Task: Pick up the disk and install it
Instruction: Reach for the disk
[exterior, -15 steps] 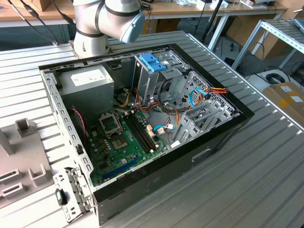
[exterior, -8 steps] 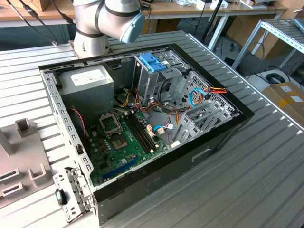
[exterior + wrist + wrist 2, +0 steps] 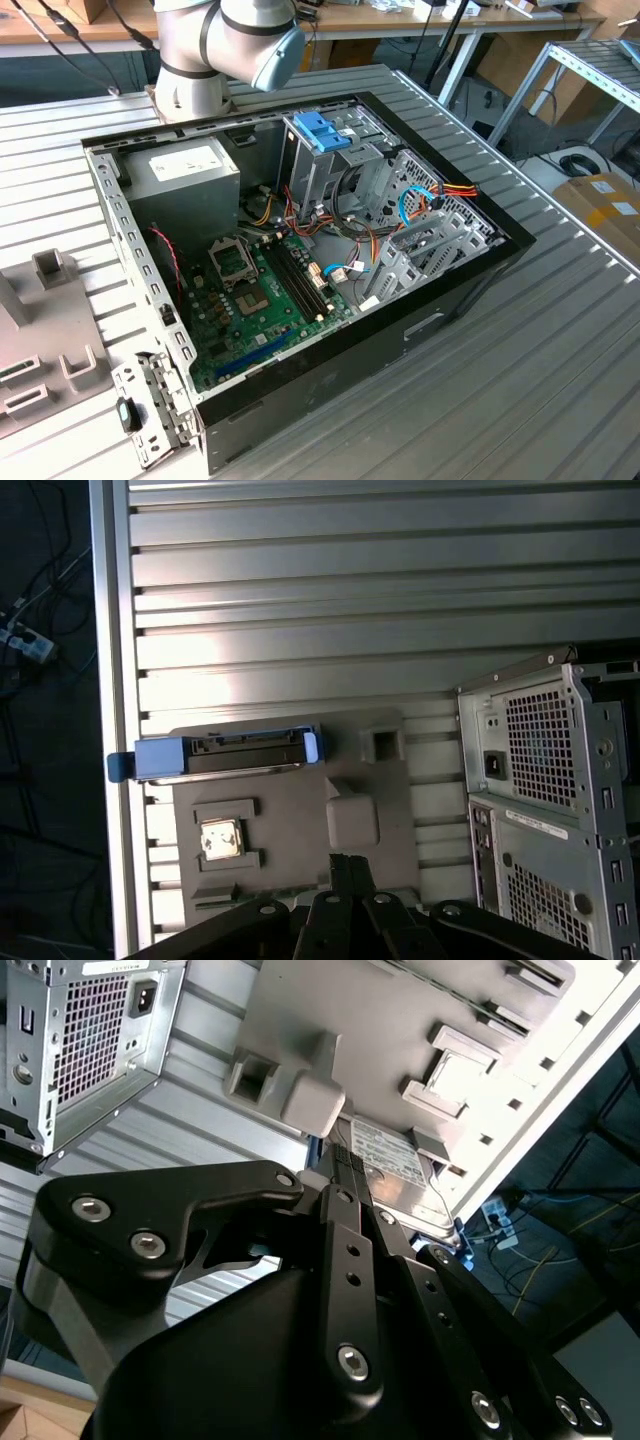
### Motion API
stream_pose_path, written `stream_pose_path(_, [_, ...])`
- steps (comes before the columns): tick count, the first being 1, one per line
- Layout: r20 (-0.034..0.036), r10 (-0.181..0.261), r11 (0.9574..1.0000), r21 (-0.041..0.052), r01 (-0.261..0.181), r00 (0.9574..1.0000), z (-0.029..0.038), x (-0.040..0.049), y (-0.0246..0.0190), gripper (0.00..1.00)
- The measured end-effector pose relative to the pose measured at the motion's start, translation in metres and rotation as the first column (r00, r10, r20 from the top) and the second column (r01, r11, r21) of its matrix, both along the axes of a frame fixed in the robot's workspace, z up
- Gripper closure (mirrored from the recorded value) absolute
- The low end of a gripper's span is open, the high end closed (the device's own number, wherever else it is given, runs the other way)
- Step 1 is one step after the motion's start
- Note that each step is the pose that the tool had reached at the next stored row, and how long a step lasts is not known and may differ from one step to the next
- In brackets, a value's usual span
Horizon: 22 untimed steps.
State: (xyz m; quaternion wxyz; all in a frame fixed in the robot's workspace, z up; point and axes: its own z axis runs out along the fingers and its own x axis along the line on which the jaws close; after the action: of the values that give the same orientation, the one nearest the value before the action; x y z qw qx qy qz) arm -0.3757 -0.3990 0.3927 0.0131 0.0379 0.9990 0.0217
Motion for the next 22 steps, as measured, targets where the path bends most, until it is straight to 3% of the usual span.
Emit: stream_pose_path(22, [0.0,0.0,1.0,0.0,0.0,1.0,-0.0002,-0.0073,0.0,0.89])
